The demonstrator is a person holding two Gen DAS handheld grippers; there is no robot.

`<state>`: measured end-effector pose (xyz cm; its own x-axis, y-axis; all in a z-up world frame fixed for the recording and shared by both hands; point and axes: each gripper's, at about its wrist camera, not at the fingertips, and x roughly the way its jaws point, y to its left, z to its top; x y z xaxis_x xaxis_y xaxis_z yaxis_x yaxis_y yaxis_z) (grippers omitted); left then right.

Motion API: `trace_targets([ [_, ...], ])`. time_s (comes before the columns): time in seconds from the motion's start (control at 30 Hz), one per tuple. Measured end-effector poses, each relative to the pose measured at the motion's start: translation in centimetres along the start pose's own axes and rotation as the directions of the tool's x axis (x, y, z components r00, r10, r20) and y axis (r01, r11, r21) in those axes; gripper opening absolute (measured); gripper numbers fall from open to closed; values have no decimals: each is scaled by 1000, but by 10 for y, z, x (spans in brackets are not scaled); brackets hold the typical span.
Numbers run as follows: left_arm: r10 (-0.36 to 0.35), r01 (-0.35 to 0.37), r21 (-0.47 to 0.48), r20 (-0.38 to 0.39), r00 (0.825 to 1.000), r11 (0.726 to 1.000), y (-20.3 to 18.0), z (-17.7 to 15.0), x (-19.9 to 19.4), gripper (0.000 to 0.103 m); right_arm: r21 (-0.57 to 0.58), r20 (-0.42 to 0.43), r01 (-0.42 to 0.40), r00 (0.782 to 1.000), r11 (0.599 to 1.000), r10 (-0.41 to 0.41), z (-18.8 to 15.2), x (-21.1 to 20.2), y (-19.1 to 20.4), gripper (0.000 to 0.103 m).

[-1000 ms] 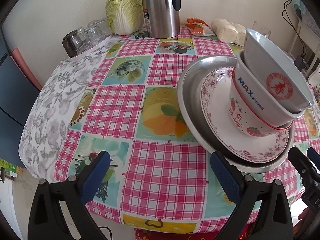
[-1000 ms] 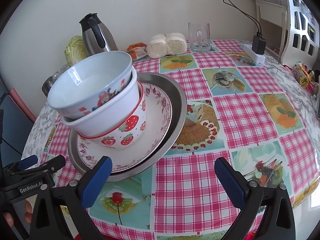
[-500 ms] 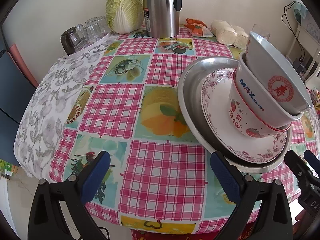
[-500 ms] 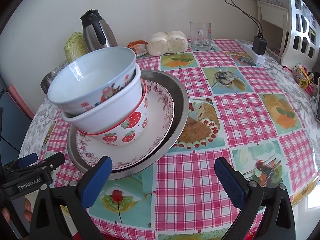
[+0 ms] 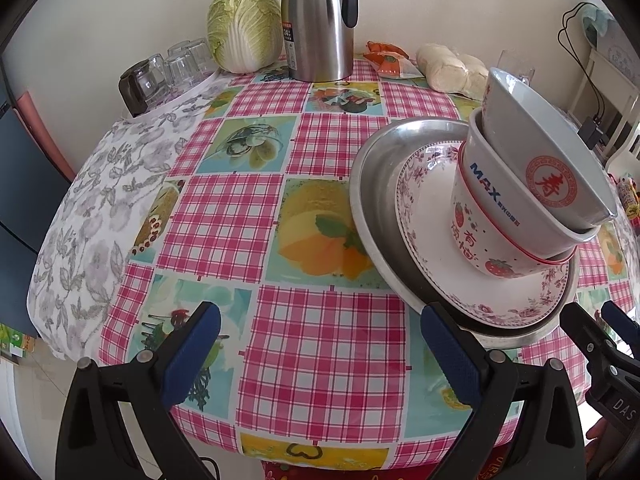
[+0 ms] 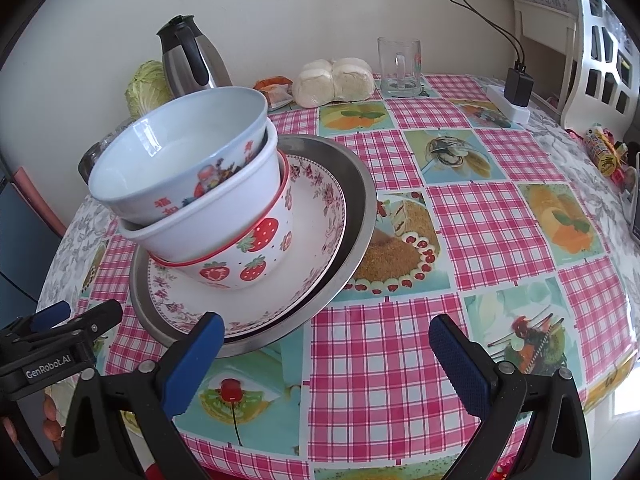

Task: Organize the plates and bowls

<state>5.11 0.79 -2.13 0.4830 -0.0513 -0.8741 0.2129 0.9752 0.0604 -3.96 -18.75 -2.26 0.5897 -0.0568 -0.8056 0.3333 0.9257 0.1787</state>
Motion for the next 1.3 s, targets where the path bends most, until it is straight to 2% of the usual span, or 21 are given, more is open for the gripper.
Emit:
trace_targets([
  [1.3,-12,12,-1,39,999,1000,-4,1,-9,100,18,-9,2,1000,1000,-2,0,1,-6,103],
])
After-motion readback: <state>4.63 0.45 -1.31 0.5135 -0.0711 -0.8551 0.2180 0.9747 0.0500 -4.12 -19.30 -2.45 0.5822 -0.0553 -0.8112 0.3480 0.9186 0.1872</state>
